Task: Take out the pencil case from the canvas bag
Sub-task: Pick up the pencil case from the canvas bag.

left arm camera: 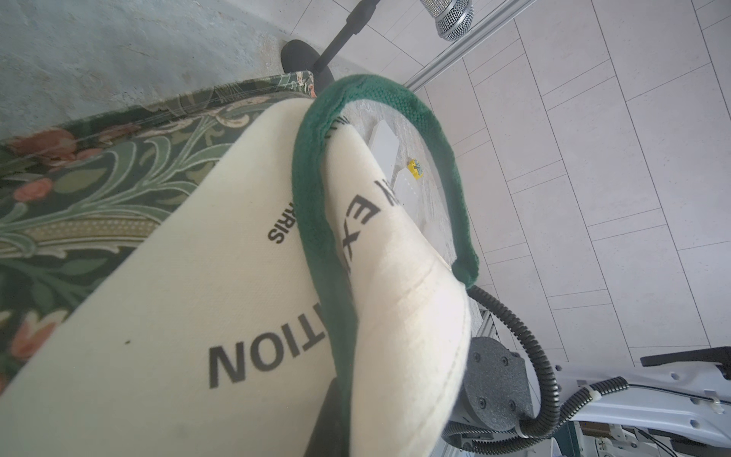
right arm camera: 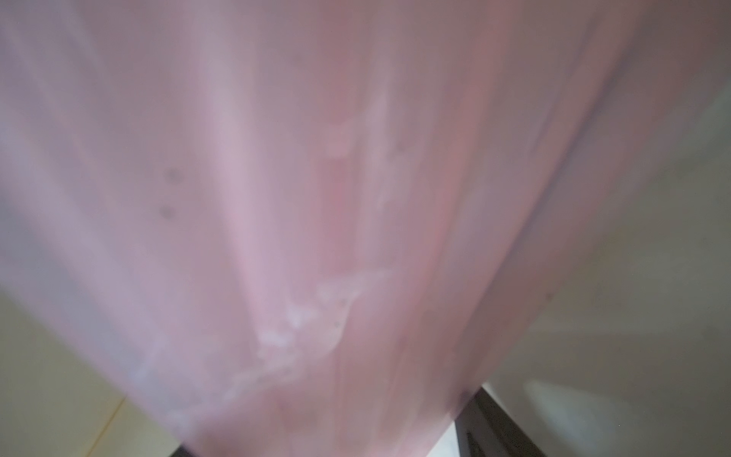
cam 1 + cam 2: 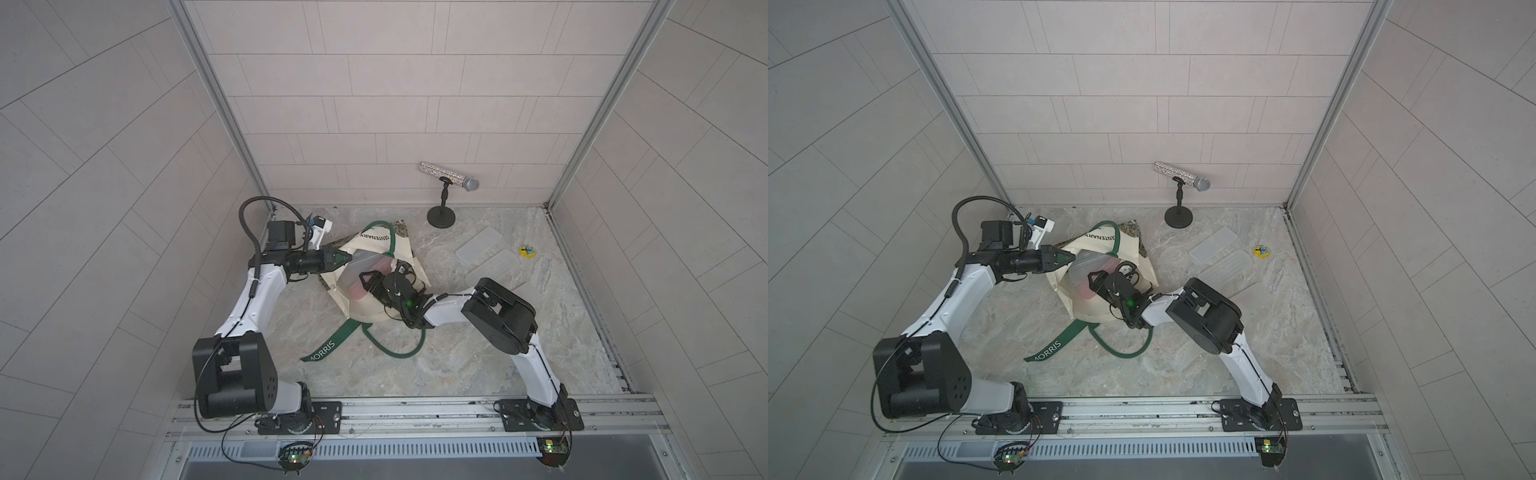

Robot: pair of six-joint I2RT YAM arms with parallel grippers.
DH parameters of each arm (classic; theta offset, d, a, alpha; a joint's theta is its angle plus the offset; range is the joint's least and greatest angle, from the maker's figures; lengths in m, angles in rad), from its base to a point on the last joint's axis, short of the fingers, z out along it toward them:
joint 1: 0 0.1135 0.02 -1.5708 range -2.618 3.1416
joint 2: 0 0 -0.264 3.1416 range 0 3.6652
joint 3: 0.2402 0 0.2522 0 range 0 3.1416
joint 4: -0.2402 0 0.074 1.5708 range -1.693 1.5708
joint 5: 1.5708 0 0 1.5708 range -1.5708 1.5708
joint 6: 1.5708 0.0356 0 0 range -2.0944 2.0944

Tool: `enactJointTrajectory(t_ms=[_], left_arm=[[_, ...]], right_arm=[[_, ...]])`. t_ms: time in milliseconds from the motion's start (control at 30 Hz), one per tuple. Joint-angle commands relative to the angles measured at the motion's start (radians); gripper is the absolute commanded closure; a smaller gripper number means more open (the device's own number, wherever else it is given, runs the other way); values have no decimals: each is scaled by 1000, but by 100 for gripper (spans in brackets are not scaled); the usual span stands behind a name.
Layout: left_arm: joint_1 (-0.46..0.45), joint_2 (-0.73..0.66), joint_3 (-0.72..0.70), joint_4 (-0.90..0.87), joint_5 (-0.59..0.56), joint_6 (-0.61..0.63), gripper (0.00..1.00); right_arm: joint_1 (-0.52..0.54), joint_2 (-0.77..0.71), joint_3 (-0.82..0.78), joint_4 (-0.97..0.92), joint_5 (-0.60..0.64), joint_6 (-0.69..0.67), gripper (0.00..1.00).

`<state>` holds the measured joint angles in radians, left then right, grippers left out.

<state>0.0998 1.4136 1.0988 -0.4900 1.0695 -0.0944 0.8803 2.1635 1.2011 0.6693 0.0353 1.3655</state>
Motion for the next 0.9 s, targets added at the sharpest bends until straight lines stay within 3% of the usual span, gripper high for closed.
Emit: enactJointTrajectory(t_ms=[0, 500, 867], left_arm=[[-3, -36, -5, 24, 60, 11, 100], [-3, -44, -9, 36, -43, -11, 100], [-3, -44, -9, 46, -55, -27, 100]], right_arm=[[12, -50, -31, -56, -23, -89, 37], [23, -94, -221, 326, -168, -178, 37], [41, -226, -265, 163, -194, -309, 37]])
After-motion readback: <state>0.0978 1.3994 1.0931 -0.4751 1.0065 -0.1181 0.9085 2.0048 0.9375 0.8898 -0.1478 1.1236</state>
